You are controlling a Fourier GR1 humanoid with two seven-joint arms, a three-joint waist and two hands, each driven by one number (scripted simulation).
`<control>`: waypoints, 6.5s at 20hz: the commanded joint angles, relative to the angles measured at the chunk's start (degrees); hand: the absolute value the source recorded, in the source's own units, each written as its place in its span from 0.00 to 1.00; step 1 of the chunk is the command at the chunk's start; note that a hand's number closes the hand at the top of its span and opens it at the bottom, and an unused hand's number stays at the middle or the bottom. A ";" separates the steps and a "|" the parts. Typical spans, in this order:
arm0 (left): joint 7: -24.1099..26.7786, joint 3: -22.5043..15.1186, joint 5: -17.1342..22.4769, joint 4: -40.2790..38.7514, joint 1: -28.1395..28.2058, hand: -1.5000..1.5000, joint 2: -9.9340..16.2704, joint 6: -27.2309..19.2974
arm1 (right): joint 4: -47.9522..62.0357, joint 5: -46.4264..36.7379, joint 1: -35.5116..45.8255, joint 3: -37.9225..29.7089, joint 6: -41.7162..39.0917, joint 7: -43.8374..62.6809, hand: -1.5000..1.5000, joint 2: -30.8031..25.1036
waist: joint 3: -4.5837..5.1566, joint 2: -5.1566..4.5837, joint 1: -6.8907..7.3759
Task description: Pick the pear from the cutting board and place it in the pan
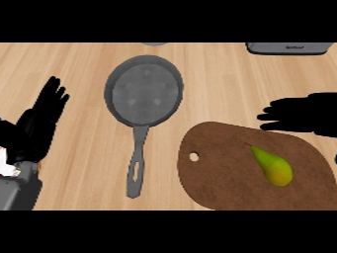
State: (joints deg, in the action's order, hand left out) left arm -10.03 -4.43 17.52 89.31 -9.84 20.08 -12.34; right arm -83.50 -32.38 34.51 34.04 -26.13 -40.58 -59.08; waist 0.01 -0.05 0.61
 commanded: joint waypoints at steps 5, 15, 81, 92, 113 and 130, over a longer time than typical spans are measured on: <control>0.96 3.27 -0.49 -2.47 -0.87 0.50 -0.36 2.08 | -10.55 -4.99 -3.82 -4.79 -3.01 0.43 0.00 -2.59 | 0.03 0.16 -0.88; -0.47 2.58 -2.54 -0.90 0.38 0.50 -2.90 2.62 | -19.76 -8.09 -8.52 -4.60 -9.49 11.61 0.00 5.23 | 0.04 0.15 -0.55; -4.11 5.24 -8.75 1.36 0.29 0.50 -7.99 6.78 | -2.14 -42.50 3.06 -12.61 7.39 62.65 1.00 58.86 | 0.55 1.77 2.95; -4.03 2.42 -8.92 0.24 -4.36 0.50 -8.84 9.01 | 3.95 -40.36 21.75 -8.54 10.63 99.74 1.00 59.06 | 0.40 -0.61 8.98; -1.87 3.15 -11.98 -1.91 -4.75 0.50 -10.81 5.15 | 35.03 -26.35 34.33 -4.64 42.86 104.97 1.00 59.05 | 0.07 -0.99 3.86; -4.02 4.18 -9.52 1.64 -3.21 0.50 -9.94 7.56 | 54.57 -6.63 27.56 -6.15 59.45 93.31 0.00 59.07 | -0.04 -1.30 5.17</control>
State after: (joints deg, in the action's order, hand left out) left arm -12.98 0.58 8.16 89.11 -13.87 10.81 -4.45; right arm -31.41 -43.94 63.30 28.23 29.20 53.85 -0.16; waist 0.00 -1.44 5.47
